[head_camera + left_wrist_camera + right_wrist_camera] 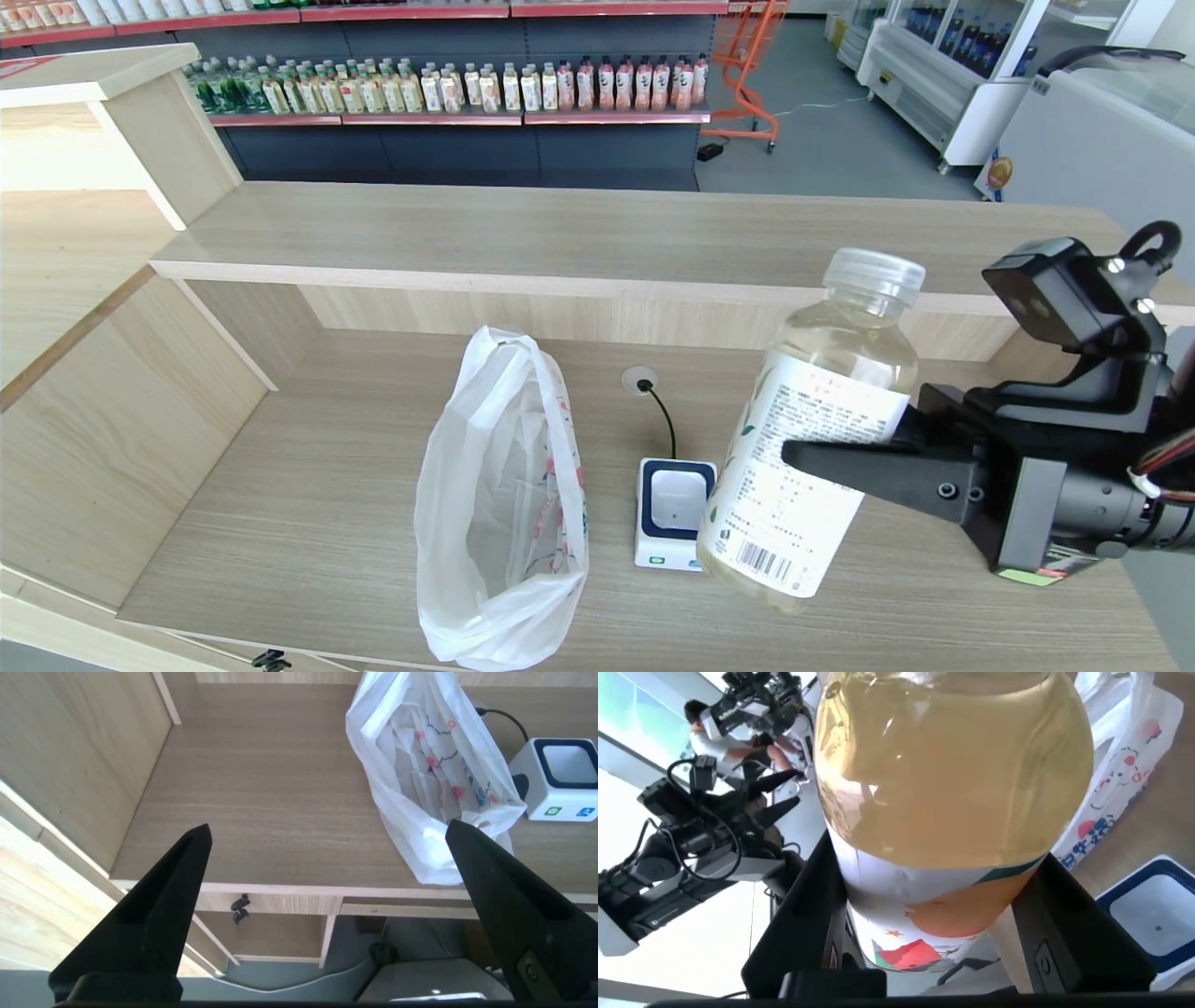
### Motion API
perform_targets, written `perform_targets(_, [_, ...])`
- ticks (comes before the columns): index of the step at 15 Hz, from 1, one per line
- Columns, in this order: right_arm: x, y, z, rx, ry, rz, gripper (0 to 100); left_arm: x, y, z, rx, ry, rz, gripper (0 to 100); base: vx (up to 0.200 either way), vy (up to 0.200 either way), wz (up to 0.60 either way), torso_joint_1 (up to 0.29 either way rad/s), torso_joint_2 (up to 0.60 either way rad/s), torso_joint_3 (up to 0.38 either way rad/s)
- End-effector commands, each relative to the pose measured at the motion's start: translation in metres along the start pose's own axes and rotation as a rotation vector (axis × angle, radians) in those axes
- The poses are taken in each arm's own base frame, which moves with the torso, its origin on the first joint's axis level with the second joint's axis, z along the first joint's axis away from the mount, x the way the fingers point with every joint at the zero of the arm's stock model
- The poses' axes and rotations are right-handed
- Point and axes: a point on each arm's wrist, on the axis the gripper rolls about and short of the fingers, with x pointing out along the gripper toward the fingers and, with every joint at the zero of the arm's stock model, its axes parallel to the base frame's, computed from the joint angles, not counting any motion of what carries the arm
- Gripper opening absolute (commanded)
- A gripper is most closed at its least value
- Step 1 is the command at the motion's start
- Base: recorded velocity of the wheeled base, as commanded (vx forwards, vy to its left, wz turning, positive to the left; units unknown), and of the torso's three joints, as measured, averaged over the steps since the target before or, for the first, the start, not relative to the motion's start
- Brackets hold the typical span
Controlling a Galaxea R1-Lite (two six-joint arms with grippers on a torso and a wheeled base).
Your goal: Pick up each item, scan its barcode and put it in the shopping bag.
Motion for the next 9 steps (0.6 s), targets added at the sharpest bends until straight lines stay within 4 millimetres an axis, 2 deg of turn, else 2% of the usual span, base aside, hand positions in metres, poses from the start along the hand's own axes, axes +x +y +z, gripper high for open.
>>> perform_targets(1, [0.0016,0.0030,-0.0006,-0.003,0.003,0.016,0,0.0001,0.0000,-0.0004,0.000,0.001,0.000,100,0.000,0.000,0.00,0.000,0.00,0.000])
perform_targets(9, [0.0033,0.0067,-0.0074,0.012,0.024,0.034,0,0.0001,0.0000,-0.0004,0.000,0.001,0.000,100,0.000,0.000,0.00,0.000,0.00,0.000])
